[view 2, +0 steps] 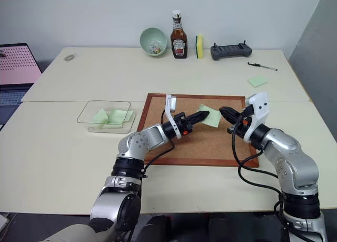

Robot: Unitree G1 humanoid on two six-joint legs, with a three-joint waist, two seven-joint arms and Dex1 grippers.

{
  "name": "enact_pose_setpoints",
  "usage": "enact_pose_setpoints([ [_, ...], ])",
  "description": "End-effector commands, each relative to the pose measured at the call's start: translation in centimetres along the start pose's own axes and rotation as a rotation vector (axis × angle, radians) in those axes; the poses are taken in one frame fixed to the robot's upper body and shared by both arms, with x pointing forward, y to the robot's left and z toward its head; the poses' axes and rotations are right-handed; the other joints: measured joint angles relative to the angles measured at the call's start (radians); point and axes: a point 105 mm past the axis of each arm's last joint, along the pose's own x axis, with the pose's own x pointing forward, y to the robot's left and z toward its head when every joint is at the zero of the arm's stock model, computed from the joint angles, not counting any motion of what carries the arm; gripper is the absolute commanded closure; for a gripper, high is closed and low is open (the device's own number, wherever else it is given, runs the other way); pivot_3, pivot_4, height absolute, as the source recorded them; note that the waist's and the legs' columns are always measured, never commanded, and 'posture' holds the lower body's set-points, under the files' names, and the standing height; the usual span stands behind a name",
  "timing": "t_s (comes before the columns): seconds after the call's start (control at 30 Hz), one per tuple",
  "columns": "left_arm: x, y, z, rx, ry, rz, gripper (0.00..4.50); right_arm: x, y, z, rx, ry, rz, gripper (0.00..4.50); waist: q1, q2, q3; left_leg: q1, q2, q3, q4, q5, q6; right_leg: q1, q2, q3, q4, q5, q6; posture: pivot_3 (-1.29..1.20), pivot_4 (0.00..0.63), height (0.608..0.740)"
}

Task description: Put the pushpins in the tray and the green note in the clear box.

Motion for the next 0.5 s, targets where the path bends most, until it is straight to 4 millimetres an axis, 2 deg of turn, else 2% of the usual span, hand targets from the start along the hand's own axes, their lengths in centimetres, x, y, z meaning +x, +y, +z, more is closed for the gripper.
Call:
enact_pose_setpoints([
  [0.03,0.2,-0.3,0.1,0.007,-0.008,-0.013,4.49,-0.5,0.1,2.1,-0.031,-0.074,-0.008,4.50,0.000,0.000,0.000,0.000,0.000,0.000,0.000,0.000,0.000,0.000,0.000,0.000,0.000,0.000,0.000,0.00,0.150,0.740],
  [0.2,0.2,-0.3,0.1,0.017,-0.005,-0.009,4.49,-1.7,-1.4,2.3,-0.092,-0.056,-0.061,4.50,0.000,0.000,0.000,0.000,0.000,0.000,0.000,0.000,0.000,0.000,0.000,0.000,0.000,0.000,0.000,0.00,0.150,0.740],
  [0.37,0.0,-0.3,-0.3,0.098,0.040,0.003,4.49,-5.9,-4.4,0.8,-0.283,0.105,-0.138,4.50,0.008,0.000,0.000,-0.003,-0.001,-0.001,0.000,0.000,0.000,0.000,-0.001,-0.001,-0.002,0.000,0.000,0.00,0.150,0.740],
  [0.5,0.0,-0.6,-0.6,0.127,0.056,-0.005,4.49,-8.6,-6.4,-0.6,-0.363,0.221,-0.195,4.50,0.001,0.000,0.000,-0.004,-0.001,-0.001,0.000,0.000,0.000,-0.001,0.000,-0.001,-0.002,0.000,0.000,0.00,0.150,0.740],
])
